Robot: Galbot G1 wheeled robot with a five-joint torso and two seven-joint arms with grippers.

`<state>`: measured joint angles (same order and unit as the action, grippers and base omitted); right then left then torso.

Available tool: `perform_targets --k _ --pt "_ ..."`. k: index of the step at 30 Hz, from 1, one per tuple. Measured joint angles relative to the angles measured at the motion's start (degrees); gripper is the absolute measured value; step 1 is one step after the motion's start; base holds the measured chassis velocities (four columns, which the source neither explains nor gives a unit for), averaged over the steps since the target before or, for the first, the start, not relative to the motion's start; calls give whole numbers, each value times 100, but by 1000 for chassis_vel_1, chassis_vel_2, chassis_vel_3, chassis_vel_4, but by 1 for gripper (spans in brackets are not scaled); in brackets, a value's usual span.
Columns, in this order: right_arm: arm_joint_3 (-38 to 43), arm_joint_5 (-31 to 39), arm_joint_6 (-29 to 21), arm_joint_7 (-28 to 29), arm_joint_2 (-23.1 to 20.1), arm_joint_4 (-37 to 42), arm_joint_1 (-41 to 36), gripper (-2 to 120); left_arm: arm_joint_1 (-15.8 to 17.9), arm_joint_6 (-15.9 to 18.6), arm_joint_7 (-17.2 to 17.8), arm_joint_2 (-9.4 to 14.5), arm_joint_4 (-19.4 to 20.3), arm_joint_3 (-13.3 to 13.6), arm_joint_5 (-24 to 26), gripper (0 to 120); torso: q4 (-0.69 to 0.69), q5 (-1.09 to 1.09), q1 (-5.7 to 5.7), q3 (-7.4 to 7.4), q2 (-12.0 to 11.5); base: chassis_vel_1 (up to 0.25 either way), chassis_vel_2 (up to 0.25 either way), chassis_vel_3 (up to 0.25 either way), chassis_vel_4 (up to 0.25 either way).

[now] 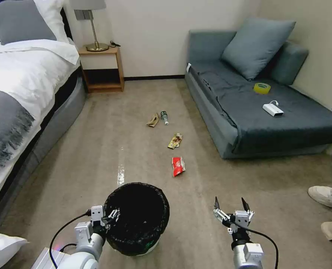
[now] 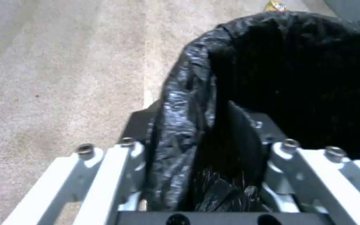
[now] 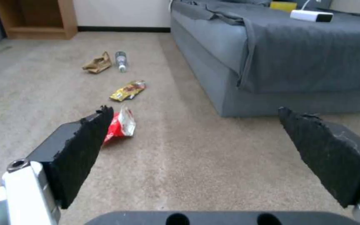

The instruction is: Pick up the trash bin, then pick up the garbage on the floor and place it into the trash bin.

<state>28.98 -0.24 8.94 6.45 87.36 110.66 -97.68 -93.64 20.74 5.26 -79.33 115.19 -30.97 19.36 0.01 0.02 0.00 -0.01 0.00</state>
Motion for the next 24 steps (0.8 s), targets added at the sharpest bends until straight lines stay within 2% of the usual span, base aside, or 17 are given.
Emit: perform_targets --k 1,4,5,8,19,24 --pt "-4 -1 0 2 10 0 -1 100 -9 -32 -22 -7 -2 -2 -2 31 0 0 0 0 0 0 0 0 0" --pt "-4 -1 0 2 10 0 -1 100 -9 -32 -22 -7 -2 -2 -2 31 0 0 0 0 0 0 0 0 0" --pt "-5 -8 0 2 22 0 -16 100 -41 -146 -113 -17 -4 -12 -11 18 -1 -2 0 0 0 0 0 0 0" --pt "-6 -19 8 2 23 0 -31 100 -72 -210 -168 -33 26 -23 6 6 0 -2 0 1 0 0 0 0 0" --pt "-51 -26 -102 -40 -73 139 -121 100 -127 -383 -255 -67 339 -228 147 5 -2 -2 0 1 -1 0 0 0 0" --pt "-116 12 -141 -140 -362 200 -128 100 -127 -386 -280 -6 507 -453 337 5 -1 -2 0 1 -1 0 0 0 0"
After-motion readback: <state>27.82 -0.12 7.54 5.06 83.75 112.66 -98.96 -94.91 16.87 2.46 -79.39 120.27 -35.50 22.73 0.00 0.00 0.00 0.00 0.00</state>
